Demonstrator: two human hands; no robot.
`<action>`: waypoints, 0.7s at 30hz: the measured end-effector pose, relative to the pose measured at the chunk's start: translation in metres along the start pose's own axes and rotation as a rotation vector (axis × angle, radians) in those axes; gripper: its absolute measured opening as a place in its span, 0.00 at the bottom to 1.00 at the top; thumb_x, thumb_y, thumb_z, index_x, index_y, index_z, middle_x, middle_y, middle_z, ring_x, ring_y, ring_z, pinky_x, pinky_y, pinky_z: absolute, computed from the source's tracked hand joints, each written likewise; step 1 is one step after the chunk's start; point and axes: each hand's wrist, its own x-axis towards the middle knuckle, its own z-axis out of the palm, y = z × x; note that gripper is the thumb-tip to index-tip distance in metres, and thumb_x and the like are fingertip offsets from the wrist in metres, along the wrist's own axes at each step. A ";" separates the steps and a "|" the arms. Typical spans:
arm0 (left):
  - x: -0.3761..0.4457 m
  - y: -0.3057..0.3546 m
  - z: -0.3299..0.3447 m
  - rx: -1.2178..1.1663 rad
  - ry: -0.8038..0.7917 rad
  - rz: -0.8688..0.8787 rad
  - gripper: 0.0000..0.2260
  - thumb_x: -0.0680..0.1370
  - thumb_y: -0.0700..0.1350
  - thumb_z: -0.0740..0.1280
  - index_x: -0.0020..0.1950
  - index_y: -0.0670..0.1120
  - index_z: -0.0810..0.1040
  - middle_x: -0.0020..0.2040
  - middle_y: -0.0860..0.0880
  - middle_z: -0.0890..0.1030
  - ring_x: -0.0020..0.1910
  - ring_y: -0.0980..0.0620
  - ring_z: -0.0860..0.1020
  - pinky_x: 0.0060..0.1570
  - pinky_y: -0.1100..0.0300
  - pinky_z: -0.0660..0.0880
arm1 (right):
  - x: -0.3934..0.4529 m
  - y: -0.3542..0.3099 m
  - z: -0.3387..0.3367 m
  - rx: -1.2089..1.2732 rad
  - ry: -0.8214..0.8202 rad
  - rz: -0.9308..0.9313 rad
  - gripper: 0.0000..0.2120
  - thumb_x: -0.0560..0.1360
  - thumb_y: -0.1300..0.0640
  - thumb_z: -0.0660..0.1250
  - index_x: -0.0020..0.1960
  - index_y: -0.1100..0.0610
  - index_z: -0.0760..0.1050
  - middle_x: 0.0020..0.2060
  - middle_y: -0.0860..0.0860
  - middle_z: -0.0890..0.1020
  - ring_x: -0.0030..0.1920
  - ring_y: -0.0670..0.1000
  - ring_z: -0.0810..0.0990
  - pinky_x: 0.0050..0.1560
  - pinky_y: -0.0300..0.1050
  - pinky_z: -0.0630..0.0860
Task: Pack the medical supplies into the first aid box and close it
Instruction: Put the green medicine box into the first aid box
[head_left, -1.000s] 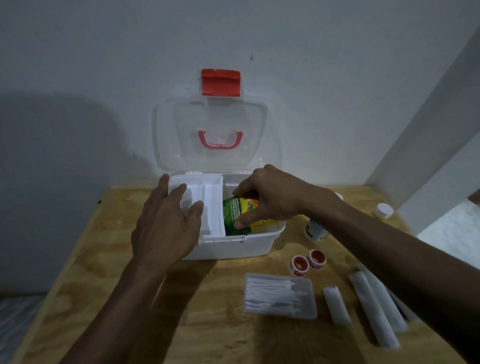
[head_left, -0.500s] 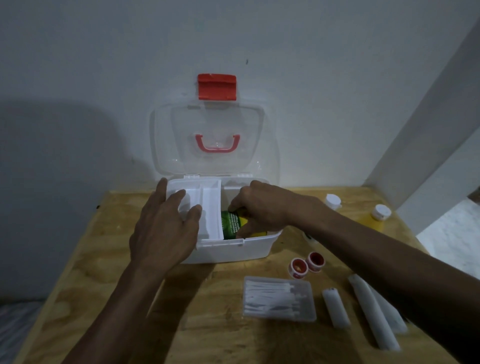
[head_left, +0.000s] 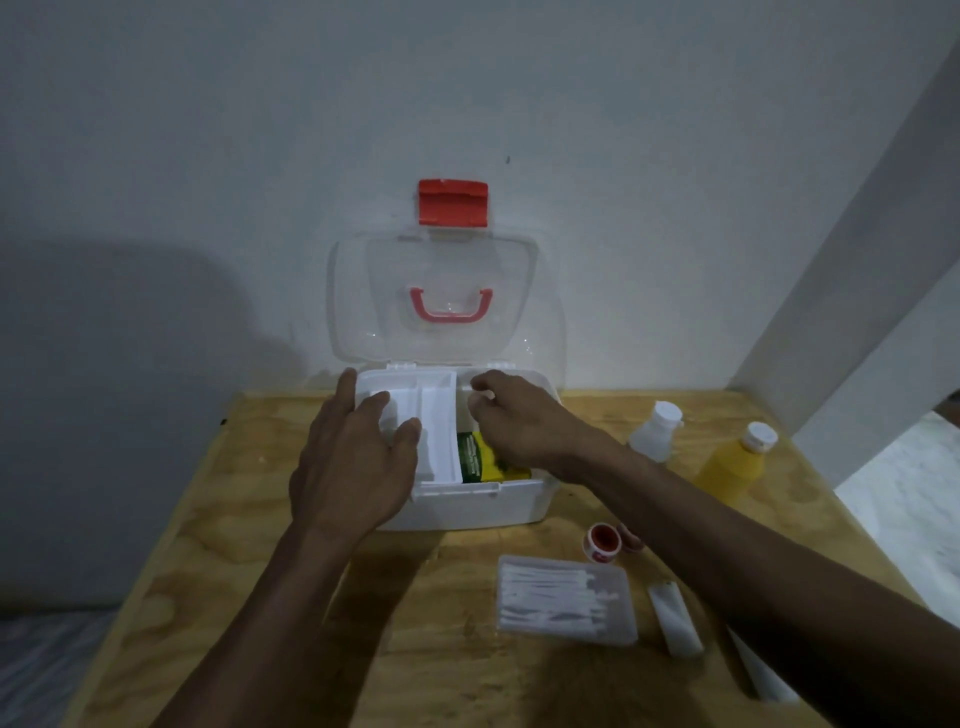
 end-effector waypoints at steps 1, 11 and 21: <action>0.000 0.000 0.000 0.001 0.002 0.001 0.24 0.79 0.59 0.61 0.72 0.51 0.69 0.80 0.52 0.56 0.75 0.45 0.63 0.66 0.43 0.69 | 0.000 0.000 0.002 0.029 -0.003 0.007 0.19 0.82 0.55 0.54 0.72 0.55 0.64 0.59 0.53 0.78 0.53 0.53 0.79 0.52 0.47 0.78; -0.001 -0.004 0.003 -0.002 0.011 0.025 0.24 0.79 0.60 0.60 0.72 0.52 0.68 0.80 0.52 0.57 0.75 0.46 0.64 0.65 0.45 0.70 | -0.012 -0.011 0.013 0.070 -0.019 -0.117 0.24 0.83 0.47 0.53 0.78 0.48 0.54 0.76 0.48 0.65 0.72 0.54 0.68 0.71 0.52 0.66; 0.003 -0.003 0.004 0.007 0.015 0.028 0.23 0.79 0.59 0.61 0.71 0.51 0.70 0.79 0.51 0.58 0.75 0.46 0.64 0.66 0.46 0.70 | -0.011 -0.012 0.011 0.005 -0.037 -0.104 0.24 0.84 0.50 0.51 0.78 0.50 0.49 0.74 0.51 0.67 0.67 0.53 0.73 0.55 0.37 0.64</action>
